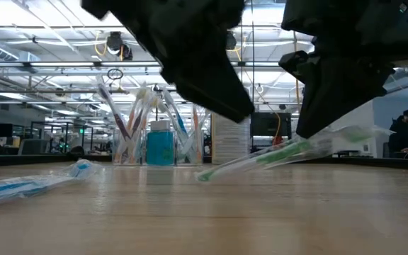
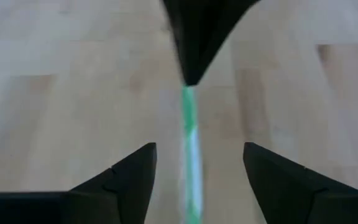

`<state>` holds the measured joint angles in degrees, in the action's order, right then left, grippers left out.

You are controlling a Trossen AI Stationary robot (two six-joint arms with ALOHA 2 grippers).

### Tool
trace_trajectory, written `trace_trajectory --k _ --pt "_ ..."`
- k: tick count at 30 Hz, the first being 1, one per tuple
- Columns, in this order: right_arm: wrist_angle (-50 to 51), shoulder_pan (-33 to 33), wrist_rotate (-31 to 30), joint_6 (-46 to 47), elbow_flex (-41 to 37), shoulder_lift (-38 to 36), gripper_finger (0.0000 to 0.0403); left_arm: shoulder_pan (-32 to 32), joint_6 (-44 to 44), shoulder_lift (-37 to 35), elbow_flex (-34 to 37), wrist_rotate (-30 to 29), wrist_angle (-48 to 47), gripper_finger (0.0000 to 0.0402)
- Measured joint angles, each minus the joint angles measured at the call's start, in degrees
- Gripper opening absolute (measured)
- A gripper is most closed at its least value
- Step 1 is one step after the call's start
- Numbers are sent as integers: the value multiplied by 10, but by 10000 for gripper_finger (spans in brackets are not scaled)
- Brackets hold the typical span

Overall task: Pick & Place toothbrushing station
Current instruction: Put the green toothbrush into the transparent organizer

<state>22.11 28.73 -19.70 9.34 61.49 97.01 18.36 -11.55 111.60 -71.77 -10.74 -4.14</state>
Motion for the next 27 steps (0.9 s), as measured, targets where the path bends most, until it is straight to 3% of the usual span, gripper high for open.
trace_trajectory --k 5,11,20,27 --pt "-9 0 -1 -7 0 0 0 -21 -6 43 0 42 43 252" --pt "-42 0 0 -41 0 0 0 -32 -9 64 0 63 42 222" --pt "-52 0 -2 -47 0 0 0 -32 -26 63 0 73 34 101" --pt "-53 0 -91 -50 0 0 0 -32 -40 63 0 72 36 25"
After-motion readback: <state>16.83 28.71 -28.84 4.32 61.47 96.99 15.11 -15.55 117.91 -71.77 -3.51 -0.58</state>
